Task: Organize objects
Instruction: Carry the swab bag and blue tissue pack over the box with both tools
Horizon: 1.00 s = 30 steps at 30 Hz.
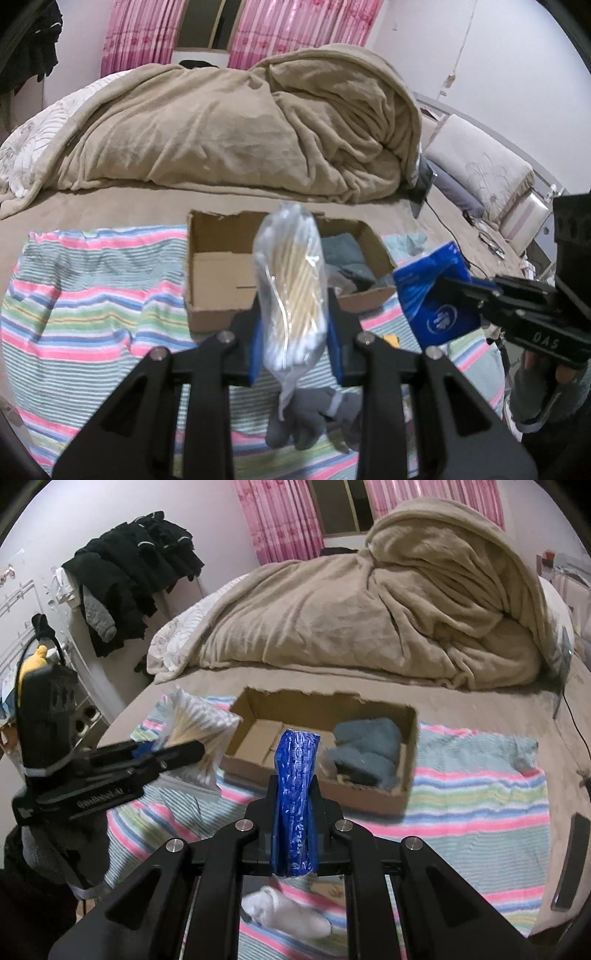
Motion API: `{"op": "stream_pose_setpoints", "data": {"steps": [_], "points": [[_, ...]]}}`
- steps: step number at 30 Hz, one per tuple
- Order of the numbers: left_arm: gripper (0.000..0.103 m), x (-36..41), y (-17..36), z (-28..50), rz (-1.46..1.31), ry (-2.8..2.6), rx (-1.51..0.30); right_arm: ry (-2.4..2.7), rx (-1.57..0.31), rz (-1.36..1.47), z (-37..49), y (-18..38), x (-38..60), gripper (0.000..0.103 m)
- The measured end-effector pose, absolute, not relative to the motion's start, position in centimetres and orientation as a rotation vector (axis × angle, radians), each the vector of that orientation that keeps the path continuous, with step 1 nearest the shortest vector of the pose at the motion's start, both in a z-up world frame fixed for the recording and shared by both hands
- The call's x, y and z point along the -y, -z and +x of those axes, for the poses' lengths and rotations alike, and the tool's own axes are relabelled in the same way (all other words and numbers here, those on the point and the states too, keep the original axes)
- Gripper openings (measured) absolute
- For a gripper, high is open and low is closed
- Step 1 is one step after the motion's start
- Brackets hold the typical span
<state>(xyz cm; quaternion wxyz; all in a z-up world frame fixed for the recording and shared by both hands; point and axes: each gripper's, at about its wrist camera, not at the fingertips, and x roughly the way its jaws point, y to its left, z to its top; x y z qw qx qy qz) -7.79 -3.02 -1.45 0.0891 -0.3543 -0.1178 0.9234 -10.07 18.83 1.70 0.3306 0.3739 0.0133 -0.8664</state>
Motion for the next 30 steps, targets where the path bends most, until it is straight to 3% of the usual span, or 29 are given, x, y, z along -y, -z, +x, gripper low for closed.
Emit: {"op": "stream_pose_setpoints", "data": {"steps": [30], "points": [[0.030, 6.0, 6.5, -16.0, -1.178, -2.764, 0.410, 2.192, 0.116, 1.019, -19.2, 1.3, -12.1, 0.013]]}}
